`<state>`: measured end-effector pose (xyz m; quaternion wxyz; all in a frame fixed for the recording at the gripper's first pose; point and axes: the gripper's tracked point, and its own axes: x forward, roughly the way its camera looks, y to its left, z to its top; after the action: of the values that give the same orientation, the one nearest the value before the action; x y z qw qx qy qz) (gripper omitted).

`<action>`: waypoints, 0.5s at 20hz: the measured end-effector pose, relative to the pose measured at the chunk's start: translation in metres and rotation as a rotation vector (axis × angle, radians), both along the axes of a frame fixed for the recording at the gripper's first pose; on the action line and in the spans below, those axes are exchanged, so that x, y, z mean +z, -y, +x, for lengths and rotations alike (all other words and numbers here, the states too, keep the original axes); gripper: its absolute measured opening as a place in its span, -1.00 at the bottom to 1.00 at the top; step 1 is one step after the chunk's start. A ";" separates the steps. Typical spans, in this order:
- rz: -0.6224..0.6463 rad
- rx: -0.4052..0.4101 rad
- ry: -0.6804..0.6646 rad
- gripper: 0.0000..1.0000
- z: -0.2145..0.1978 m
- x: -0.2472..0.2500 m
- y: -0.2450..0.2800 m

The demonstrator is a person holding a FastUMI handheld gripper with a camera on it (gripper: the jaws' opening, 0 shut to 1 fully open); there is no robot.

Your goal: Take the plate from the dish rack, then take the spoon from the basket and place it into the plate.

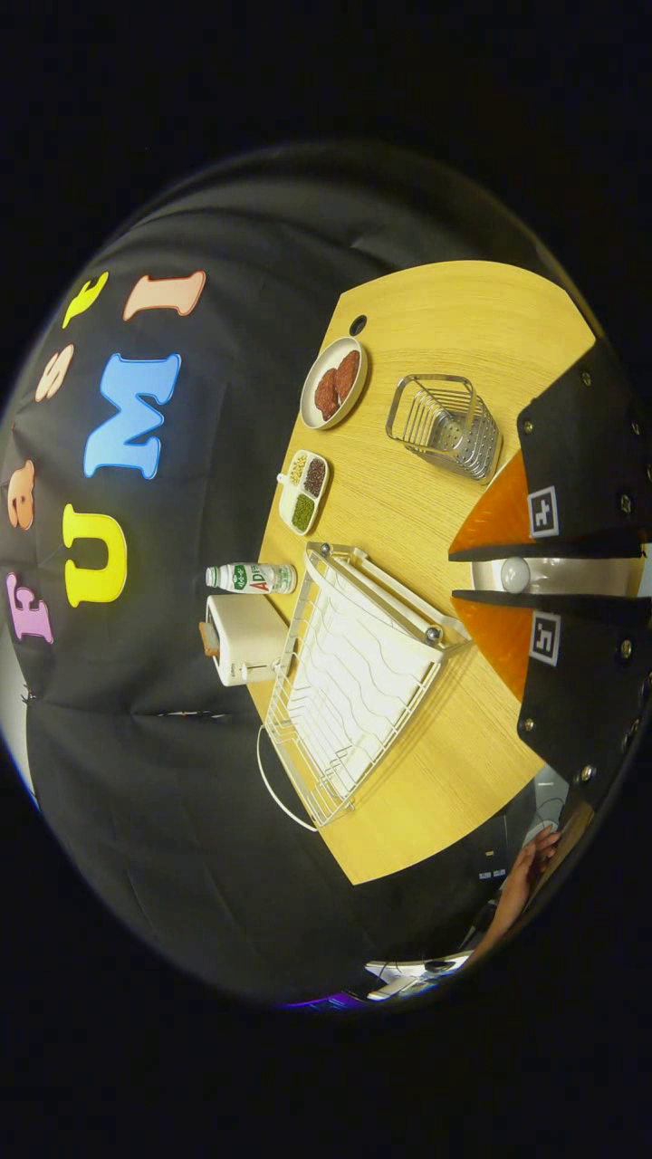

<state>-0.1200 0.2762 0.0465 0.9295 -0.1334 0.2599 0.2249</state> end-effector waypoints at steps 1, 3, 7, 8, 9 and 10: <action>-0.005 -0.006 0.006 -0.60 0.000 0.002 0.003; 0.000 -0.016 0.009 -0.49 0.003 0.000 0.006; 0.023 -0.052 0.066 -0.14 0.012 0.020 0.024; 0.033 -0.077 0.111 -0.14 0.015 0.033 0.034; 0.051 -0.105 0.159 -0.14 0.019 0.049 0.043; 0.073 -0.135 0.200 -0.14 0.021 0.064 0.053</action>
<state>-0.0990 0.2231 0.1104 0.9681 -0.1036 0.1660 0.1566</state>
